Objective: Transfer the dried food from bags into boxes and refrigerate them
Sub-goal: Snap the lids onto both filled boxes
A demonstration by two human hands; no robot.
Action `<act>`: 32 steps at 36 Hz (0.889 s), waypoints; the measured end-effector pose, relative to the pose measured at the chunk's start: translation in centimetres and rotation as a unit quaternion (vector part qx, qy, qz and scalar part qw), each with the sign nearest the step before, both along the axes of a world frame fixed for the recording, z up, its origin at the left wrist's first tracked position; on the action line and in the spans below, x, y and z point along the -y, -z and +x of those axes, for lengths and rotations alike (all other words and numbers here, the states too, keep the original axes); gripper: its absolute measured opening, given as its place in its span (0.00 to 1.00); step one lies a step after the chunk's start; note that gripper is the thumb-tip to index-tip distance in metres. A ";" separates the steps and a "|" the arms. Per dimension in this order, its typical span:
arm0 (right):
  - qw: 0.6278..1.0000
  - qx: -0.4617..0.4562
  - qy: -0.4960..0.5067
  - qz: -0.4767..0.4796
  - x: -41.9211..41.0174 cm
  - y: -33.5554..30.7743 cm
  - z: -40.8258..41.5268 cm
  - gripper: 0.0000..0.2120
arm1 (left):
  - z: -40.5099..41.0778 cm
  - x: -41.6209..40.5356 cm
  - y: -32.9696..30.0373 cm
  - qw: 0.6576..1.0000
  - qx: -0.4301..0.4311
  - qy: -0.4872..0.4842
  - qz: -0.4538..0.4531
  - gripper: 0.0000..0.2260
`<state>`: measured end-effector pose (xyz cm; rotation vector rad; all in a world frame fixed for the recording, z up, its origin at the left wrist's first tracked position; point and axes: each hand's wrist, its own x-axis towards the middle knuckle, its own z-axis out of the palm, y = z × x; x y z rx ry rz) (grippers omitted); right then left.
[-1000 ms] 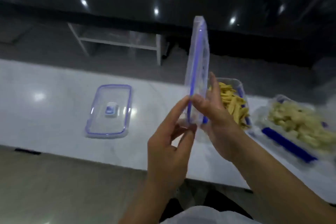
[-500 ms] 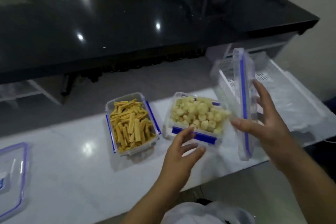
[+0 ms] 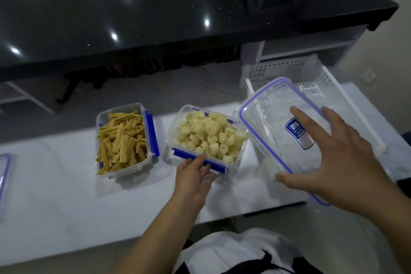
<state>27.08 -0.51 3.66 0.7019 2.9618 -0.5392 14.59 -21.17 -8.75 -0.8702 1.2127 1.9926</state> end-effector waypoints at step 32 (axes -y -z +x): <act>0.884 0.268 -0.316 0.215 -0.7 0.9 -6.4 0.58 | 3.9 3.5 1.9 0.991 -0.092 -0.092 0.029 0.20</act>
